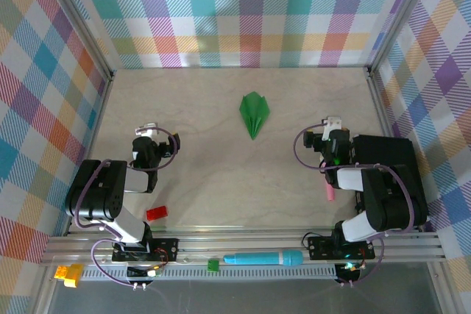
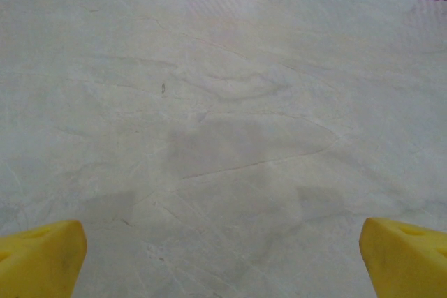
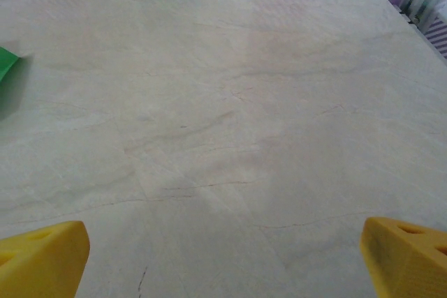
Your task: Fold a paper plane with a square sheet of paper (pick it up from the middle)
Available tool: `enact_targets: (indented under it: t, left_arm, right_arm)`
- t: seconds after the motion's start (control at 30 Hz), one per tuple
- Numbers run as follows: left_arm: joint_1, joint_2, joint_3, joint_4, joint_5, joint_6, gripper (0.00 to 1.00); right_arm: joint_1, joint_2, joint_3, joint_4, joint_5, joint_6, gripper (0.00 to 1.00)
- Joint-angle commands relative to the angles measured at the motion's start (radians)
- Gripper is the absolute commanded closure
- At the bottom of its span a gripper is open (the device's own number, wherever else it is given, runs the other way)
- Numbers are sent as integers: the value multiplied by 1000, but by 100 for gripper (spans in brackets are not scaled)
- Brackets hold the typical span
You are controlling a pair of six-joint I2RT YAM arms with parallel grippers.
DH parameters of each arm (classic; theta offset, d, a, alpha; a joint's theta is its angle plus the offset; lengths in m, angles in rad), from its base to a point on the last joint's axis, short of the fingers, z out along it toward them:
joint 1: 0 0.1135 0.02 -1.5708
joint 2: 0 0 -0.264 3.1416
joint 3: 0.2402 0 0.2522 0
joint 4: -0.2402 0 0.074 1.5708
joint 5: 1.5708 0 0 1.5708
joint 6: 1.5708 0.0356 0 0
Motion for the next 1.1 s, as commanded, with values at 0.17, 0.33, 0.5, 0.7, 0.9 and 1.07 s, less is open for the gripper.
enact_targets:
  t: [0.17,0.33,0.5,0.7,0.9,1.07]
  left_arm:
    - [-7,4,41,-34,-26,17,0]
    - [-8,3,29,-15,-26,18,0]
    - [-9,5,48,-50,26,41,0]
    - [-10,5,60,-68,37,48,0]
    - [-19,8,66,-79,20,53,0]
    - [-18,8,62,-73,20,53,0]
  right_arm:
    - [-45,68,-10,128,-103,35,1]
    - [-45,64,3,90,-91,44,1]
    - [-53,64,12,72,-94,52,1]
    - [-58,64,14,67,-100,56,1]
    - [-57,65,14,66,-100,54,1]
    - [-57,60,5,81,-97,51,1]
